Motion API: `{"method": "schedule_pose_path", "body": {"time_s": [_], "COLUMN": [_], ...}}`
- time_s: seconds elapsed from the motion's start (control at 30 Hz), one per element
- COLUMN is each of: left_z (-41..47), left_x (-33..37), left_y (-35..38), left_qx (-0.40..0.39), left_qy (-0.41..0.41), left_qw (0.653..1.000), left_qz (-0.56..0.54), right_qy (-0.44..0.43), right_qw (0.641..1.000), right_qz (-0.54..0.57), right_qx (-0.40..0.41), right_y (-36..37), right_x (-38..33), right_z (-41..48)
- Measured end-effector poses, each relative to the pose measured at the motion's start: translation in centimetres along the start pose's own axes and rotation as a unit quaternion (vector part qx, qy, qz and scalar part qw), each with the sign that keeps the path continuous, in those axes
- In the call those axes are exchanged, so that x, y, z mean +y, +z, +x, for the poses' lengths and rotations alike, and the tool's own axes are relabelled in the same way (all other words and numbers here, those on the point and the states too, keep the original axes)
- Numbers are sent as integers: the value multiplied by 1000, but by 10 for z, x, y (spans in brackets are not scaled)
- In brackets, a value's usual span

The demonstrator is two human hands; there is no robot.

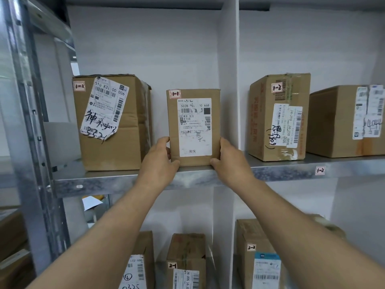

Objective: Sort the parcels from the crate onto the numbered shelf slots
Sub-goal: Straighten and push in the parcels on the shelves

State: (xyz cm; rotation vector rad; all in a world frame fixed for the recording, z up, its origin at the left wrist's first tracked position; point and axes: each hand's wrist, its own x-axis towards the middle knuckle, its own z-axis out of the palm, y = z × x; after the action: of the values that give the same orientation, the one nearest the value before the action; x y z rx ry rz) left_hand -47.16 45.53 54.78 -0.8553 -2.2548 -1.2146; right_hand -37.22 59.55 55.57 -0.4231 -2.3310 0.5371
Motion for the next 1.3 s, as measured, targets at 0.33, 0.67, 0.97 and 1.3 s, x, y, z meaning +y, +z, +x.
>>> {"method": "schedule_pose_path", "body": {"time_s": [0.33,0.67,0.97,1.3], "left_z": [-30,-21,2,-12], "left_x": [-6,-70,-102,-106], "left_y": [-33,-118,-129,-126], "left_qx": [46,174,32,64], "left_qy": [55,-11,-112,-57], "left_qw": [996,984,993,996], "left_qz": [-47,-17,-29,13], "right_qy": [-42,-121,-50,-22], "right_qw": [998,992,997,997], "right_qz": [-18,32,28,62], "right_qx": [53,24,-56,-51], "right_y": [-13,25,78,88], "right_x": [-13,-103,-133,-127], "right_z": [-22,-33,-1,8]}}
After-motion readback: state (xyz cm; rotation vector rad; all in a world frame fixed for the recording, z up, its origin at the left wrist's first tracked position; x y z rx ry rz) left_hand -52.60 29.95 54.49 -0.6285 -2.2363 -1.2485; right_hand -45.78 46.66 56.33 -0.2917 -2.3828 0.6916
